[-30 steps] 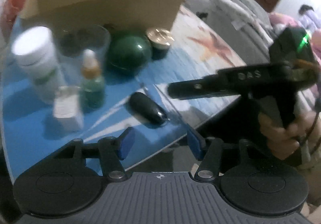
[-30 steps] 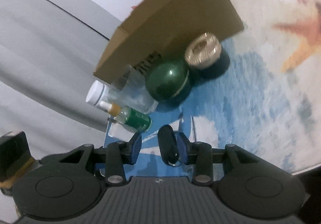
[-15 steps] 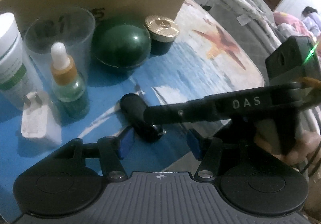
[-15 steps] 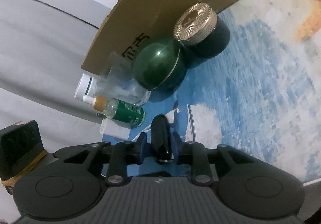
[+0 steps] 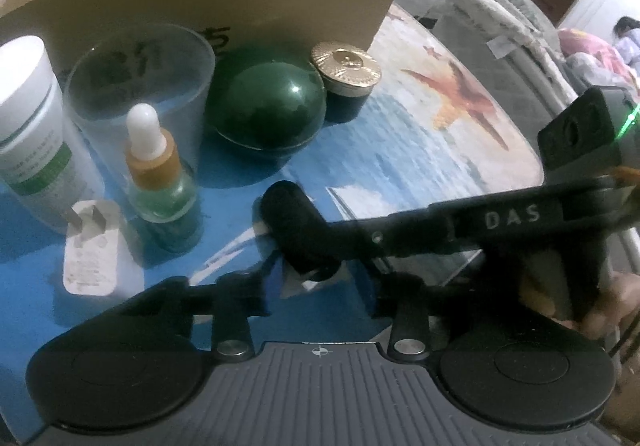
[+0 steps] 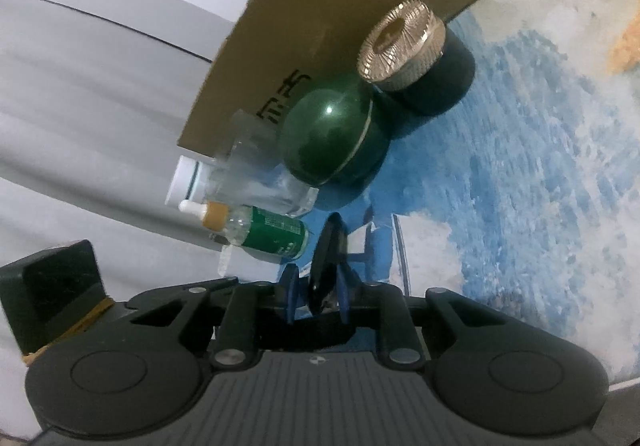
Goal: Organize rigid objects
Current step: 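Carry the key fob into the box and open the right tool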
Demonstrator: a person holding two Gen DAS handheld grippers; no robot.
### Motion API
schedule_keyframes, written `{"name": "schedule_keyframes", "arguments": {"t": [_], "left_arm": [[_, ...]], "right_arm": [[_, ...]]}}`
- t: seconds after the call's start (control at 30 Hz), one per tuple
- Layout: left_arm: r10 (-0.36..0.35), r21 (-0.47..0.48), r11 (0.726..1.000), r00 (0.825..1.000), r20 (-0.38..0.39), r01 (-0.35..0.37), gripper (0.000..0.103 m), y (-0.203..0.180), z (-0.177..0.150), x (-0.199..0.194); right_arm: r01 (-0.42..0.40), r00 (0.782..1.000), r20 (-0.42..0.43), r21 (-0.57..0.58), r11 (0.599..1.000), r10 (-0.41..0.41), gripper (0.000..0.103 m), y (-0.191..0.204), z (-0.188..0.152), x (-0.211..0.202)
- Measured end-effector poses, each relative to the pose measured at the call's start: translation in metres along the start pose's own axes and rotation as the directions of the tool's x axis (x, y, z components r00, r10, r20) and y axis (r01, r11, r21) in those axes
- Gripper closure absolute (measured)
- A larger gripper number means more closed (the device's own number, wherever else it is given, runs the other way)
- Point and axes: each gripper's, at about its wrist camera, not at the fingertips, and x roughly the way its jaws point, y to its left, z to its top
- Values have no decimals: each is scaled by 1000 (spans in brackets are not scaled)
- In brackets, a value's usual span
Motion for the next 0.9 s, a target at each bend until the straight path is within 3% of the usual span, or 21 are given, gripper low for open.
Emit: {"name": "schedule_keyframes", "arguments": {"t": [0.13, 0.43, 0.7, 0.9], "left_arm": [[15, 11, 1000, 1000, 7, -15, 77, 0, 0, 0], [-8, 43, 999, 999, 39, 6, 82, -11, -2, -13], [-94, 150, 986, 988, 125, 75, 86, -45, 9, -49], [-99, 195, 979, 976, 195, 60, 88, -47, 28, -76]], "right_arm": [[-3, 1000, 7, 23, 1000, 3, 86, -5, 0, 3], [-7, 999, 51, 2, 1000, 7, 86, 6, -6, -15], [-30, 985, 166, -110, 994, 48, 87, 52, -10, -61], [-53, 972, 217, -171, 984, 90, 87, 81, 6, -74]]}}
